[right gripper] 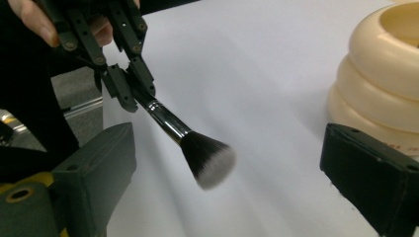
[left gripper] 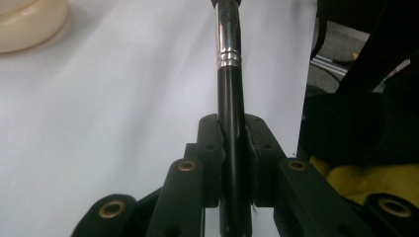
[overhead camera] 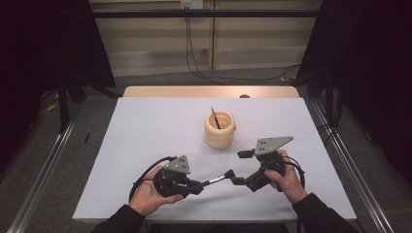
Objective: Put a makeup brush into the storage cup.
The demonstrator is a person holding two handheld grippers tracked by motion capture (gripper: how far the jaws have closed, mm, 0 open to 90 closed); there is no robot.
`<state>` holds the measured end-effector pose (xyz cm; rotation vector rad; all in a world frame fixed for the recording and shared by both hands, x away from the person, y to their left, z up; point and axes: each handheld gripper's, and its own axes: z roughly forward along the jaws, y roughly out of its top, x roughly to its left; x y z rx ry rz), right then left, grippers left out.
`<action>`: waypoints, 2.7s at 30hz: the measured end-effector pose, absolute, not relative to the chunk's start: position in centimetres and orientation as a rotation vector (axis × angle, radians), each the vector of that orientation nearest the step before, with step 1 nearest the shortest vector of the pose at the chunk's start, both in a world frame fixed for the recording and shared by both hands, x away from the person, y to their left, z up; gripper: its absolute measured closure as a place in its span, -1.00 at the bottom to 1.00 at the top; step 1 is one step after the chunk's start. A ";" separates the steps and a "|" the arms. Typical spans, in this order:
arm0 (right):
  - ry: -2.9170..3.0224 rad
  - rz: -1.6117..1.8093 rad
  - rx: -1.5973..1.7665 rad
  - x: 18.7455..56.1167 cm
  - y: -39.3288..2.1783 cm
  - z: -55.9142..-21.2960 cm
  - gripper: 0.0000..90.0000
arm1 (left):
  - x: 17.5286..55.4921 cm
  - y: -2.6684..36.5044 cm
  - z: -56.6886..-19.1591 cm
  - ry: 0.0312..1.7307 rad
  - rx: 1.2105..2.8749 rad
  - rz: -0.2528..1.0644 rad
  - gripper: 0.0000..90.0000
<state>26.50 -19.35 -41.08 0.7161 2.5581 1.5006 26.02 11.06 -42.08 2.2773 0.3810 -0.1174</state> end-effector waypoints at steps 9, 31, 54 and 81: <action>2.446 1.608 0.740 26.1 -20.1 -40.6 -0.91 | 25.6 11.4 -41.8 0.376 2.256 -0.095 0.76; 2.328 1.664 0.637 26.2 -20.1 -40.5 -0.84 | 25.1 12.5 -41.1 0.429 2.052 0.011 0.76; 2.378 1.897 0.609 26.4 -19.6 -40.7 -0.76 | 25.1 12.2 -41.4 0.393 1.931 0.044 0.76; 2.450 2.028 0.577 26.9 -19.4 -41.1 0.28 | 25.1 11.0 -41.9 0.326 1.971 0.020 0.76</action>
